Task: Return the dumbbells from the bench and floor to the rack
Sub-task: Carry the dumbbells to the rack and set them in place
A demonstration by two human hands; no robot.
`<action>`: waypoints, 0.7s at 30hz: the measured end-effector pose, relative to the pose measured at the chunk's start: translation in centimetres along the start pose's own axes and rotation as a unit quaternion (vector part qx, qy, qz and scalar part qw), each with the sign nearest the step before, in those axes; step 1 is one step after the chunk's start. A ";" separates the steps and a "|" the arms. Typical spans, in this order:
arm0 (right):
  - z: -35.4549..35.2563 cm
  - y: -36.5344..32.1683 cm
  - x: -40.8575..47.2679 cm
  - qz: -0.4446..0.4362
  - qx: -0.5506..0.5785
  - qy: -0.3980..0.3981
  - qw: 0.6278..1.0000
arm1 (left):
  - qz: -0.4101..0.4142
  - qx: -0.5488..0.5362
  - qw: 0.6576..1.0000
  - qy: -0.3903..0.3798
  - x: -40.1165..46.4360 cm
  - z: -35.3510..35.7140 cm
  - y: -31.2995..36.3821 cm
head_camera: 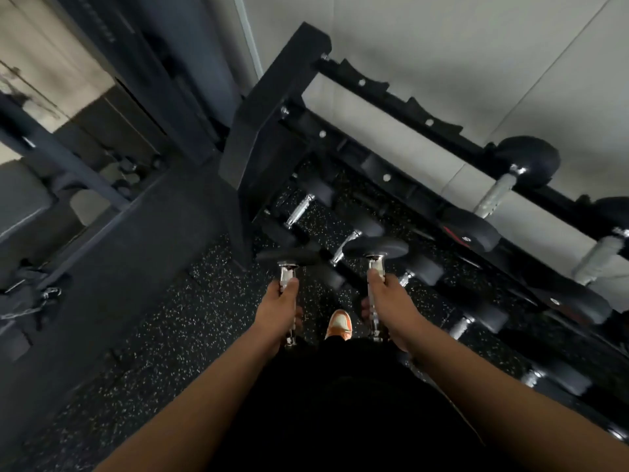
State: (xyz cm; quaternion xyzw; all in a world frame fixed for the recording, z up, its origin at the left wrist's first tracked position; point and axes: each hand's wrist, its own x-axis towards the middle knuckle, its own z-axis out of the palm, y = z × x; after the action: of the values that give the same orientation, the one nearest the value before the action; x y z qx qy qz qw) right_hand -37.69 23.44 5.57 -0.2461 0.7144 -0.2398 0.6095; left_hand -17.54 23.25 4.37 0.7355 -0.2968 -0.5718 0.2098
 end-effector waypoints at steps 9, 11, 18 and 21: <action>-0.7 -7.0 5.7 0.026 0.050 0.052 0.997 | 0.005 0.050 0.997 -0.064 8.8 0.4 9.8; -0.6 -8.3 7.1 0.036 0.066 0.070 0.995 | 0.009 0.059 0.995 -0.084 11.2 0.6 12.0; 0.8 -13.5 11.3 0.078 0.123 0.136 0.980 | 0.023 0.132 0.976 -0.172 19.5 0.7 21.2; 1.5 -15.9 13.0 0.101 0.141 0.162 0.971 | 0.030 0.164 0.964 -0.206 23.0 0.6 25.3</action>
State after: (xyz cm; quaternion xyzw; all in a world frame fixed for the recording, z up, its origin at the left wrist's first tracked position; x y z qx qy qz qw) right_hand -37.07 2.84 5.83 -0.0422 0.7839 -0.3119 0.5352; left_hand -19.21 -10.89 4.13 0.6172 -0.4454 -0.6475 0.0377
